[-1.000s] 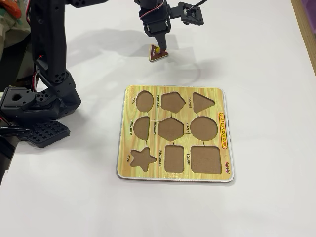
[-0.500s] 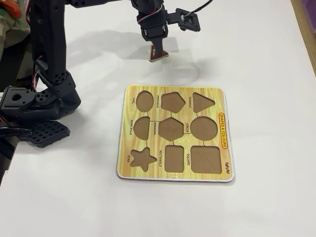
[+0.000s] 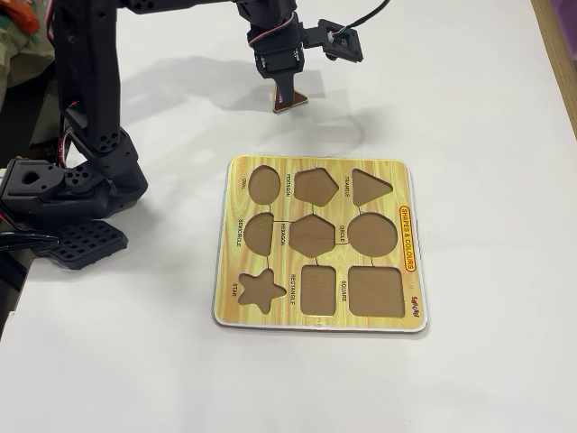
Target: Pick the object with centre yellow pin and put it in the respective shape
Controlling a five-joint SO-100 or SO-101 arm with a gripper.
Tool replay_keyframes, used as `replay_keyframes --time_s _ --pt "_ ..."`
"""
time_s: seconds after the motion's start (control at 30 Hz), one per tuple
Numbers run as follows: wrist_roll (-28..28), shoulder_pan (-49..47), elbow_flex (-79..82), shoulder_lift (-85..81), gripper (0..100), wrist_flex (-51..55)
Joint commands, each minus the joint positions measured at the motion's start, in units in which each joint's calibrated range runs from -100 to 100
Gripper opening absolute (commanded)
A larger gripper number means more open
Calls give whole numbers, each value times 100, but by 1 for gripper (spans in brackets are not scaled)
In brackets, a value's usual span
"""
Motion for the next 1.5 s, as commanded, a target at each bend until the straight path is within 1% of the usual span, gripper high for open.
replay_keyframes --time_s 0.0,0.87,1.03,1.47 --pt "-12 87 -9 -113 13 -51" --pt "30 77 243 -105 12 18" --pt "35 67 252 -105 6 18" --pt "40 57 252 -155 5 27"
